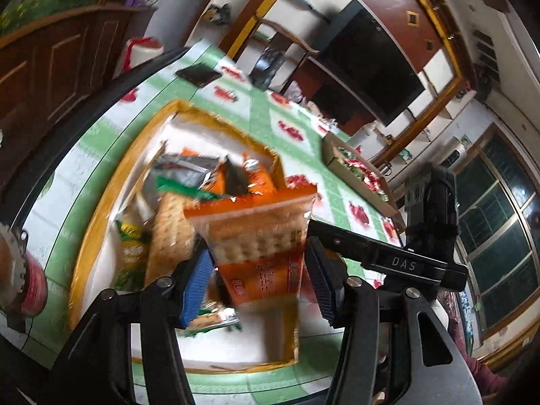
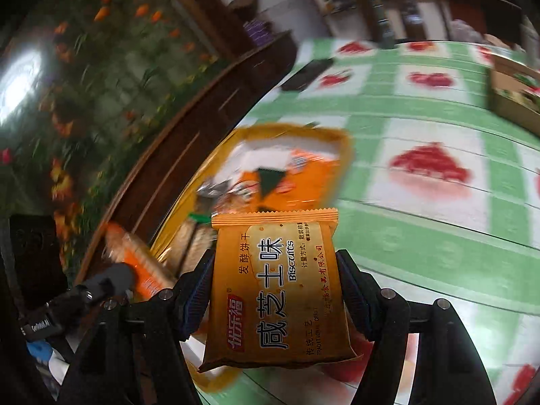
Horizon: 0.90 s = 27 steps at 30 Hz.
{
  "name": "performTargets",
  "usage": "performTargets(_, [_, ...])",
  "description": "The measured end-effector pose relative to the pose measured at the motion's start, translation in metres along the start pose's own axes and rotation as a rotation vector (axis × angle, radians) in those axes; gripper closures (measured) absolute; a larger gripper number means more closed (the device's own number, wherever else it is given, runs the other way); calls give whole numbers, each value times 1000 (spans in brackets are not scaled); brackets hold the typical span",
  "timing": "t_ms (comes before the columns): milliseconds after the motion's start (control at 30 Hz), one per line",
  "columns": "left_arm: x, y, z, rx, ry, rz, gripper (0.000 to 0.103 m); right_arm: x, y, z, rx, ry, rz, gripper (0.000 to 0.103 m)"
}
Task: Organize snacks
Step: 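Carry both biscuit packs into the white tray and open both tools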
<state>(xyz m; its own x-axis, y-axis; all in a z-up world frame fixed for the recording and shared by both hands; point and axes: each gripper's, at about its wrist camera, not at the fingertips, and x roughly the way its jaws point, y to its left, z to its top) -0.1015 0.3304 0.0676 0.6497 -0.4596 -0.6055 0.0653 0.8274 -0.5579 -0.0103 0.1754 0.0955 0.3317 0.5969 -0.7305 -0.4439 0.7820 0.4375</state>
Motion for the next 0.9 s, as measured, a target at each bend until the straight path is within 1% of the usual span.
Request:
performTargets(67, [0,8,-1,-14,-4,16,47,17,14,2,-19,20,-3,33])
performTargets(133, [-4,17,-2,-48,-15,-5,43,28,22,7,-33,19,-39,33])
performTargets(167, [-6,20,-2,-55,-22,-9,40,31,23,10,-32,14,-48,33])
performTargets(200, [-10,22,-2,-58,-37,-7,39,34,23,12,-30,5,-55,31])
performTargets(300, [-16,23,-3,-62,-67,-8,38,46,25,19,-50,-22,-112,29])
performTargets(367, [-18,22,-5,-59,-77,-13,38,52,30,21,-84,-22,-146,28])
performTargets(400, [-19,20,-6,-51,-78,-12,37,51,31,21,-89,-23,-145,28])
performTargets(433, [-20,18,-6,-42,-80,-9,36,45,32,19,-86,-39,-125,28])
performTargets(567, [-24,4,-8,6,-103,28,34,14,35,13,-68,-122,-99,28])
performTargets(633, [-26,-6,-11,43,-122,66,34,-5,34,4,-58,-172,-107,26])
performTargets(700, [-26,-24,-15,108,-150,147,32,-24,30,-9,-31,-217,-124,24])
performTargets(767, [-26,-35,-19,150,-165,198,29,-35,25,-21,1,-232,-129,24])
performTargets(800, [-26,-44,-23,173,-176,237,27,-40,22,-28,20,-239,-132,24])
performTargets(833, [-26,-47,-25,183,-182,257,26,-46,19,-39,39,-248,-139,24])
performTargets(900, [-25,-61,-31,215,-203,332,20,-53,18,-52,47,-255,-158,24])
